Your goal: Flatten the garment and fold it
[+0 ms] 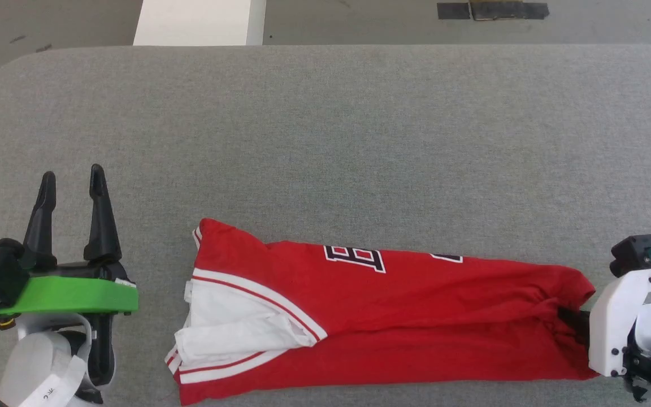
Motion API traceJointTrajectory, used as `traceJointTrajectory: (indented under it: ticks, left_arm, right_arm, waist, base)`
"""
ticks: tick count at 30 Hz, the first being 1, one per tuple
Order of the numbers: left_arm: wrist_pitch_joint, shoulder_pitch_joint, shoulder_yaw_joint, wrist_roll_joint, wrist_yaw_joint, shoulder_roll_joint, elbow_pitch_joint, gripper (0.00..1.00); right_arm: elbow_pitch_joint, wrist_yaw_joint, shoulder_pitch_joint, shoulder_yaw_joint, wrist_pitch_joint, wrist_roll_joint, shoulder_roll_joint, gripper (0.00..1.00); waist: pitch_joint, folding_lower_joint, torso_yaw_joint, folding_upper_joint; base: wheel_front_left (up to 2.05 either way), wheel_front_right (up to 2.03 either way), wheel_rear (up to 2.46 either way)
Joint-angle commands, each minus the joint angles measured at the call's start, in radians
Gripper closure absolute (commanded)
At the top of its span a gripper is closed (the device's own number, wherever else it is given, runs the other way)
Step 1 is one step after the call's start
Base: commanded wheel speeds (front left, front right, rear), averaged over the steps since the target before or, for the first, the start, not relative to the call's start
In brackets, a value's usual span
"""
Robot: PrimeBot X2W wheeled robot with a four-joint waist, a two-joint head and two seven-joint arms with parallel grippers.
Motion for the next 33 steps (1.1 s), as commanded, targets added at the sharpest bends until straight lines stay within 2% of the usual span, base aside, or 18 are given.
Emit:
traceJointTrajectory:
  ticks: [1, 12, 17, 21, 26, 29, 33]
  left_arm:
    - [-0.008, 0.006, 0.008, 0.016, -0.009, -0.007, 0.000, 0.00]
    - [-0.008, 0.004, 0.031, 0.031, -0.036, -0.026, 0.010, 0.00]
    - [-0.008, 0.009, 0.037, 0.036, -0.044, -0.034, 0.020, 0.00]
    - [-0.008, 0.027, 0.045, 0.037, -0.046, -0.039, 0.027, 0.00]
    - [-0.008, 0.055, 0.056, 0.035, -0.044, -0.043, 0.029, 0.00]
    - [-0.008, 0.079, 0.064, 0.034, -0.039, -0.044, 0.025, 0.00]
    - [-0.008, 0.102, 0.064, 0.031, -0.037, -0.049, 0.018, 0.00]
  right_arm:
    - [0.024, 0.003, 0.005, -0.010, 0.011, -0.019, 0.005, 1.00]
    - [0.055, 0.003, -0.025, -0.289, 0.046, -0.159, -0.026, 1.00]
    - [0.042, 0.003, -0.022, -0.343, 0.074, -0.223, -0.026, 1.00]
    - [-0.033, 0.003, -0.001, -0.307, 0.116, -0.227, -0.040, 1.00]
    - [-0.218, 0.003, 0.040, -0.202, 0.245, -0.168, -0.075, 1.00]
    - [-0.334, 0.003, 0.047, -0.142, 0.313, -0.116, -0.056, 1.00]
    - [-0.411, 0.003, 0.039, -0.050, 0.341, -0.085, -0.032, 1.00]
  waist:
    - [0.001, 0.0000, -0.001, 0.0000]
    - [0.011, 0.0000, 0.005, 0.0000]
    - [-0.005, 0.0000, 0.007, 0.0000]
    - [-0.030, 0.0000, -0.001, 0.0000]
    - [-0.066, 0.0000, -0.018, 0.0000]
    - [-0.088, 0.0000, -0.030, 0.0000]
    - [-0.100, 0.0000, -0.032, 0.0000]
  base:
    - [0.00, 0.00, 0.00]
    - [0.00, 0.00, 0.00]
    - [0.00, 0.00, 0.00]
    - [0.00, 0.00, 0.00]
    - [0.00, 0.00, 0.00]
    - [0.00, 0.00, 0.00]
    - [0.00, 0.00, 0.00]
